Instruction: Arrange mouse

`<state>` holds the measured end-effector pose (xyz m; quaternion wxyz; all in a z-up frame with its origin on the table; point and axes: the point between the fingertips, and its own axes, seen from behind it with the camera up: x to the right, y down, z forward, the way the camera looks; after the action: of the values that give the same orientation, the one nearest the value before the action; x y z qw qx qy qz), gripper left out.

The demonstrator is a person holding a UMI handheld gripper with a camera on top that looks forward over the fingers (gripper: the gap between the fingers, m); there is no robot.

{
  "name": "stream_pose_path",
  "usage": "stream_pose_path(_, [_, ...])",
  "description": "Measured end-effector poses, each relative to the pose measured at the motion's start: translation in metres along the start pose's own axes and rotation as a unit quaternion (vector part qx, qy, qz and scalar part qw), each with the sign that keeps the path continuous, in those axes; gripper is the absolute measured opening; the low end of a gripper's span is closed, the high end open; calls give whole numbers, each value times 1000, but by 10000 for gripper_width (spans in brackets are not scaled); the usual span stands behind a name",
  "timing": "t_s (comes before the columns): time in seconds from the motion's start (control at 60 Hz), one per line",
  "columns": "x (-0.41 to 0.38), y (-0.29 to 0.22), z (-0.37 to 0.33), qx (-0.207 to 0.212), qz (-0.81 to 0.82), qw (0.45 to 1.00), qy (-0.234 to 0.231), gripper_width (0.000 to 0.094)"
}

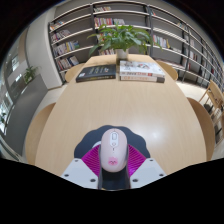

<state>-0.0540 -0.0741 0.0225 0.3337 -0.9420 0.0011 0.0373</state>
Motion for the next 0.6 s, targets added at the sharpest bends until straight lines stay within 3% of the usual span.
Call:
stream_pose_path(0.133, [1,39,17,-32,-13,999,8,342])
stream_pose_path(0.167, [1,35,18,-20,-13,1000,10,353])
stream_pose_path(0.383, [2,36,19,-35,-6,999,18,487])
stream_pose_path(0.467, [2,38,15,-52,-22,998,21,693])
stream_pose_path(0.6, [-6,3,-19,-12,-27,999,17,708])
